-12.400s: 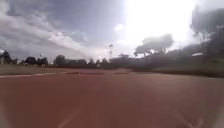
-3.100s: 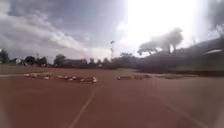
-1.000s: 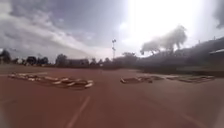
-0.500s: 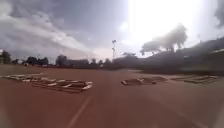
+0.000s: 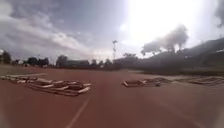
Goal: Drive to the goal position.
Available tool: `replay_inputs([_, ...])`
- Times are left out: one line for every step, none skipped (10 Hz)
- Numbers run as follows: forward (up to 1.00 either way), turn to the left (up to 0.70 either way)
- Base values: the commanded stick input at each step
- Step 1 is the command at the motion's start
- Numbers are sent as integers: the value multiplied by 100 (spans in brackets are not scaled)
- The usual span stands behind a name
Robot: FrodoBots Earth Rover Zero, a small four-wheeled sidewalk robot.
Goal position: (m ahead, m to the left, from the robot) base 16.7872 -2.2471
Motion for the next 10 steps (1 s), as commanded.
replay_inputs([70, 0])
replay_inputs([70, 0])
replay_inputs([70, 0])
replay_inputs([70, 0])
replay_inputs([70, 0])
replay_inputs([70, 0])
replay_inputs([70, 0])
replay_inputs([70, 0])
replay_inputs([70, 0])
replay_inputs([70, 0])
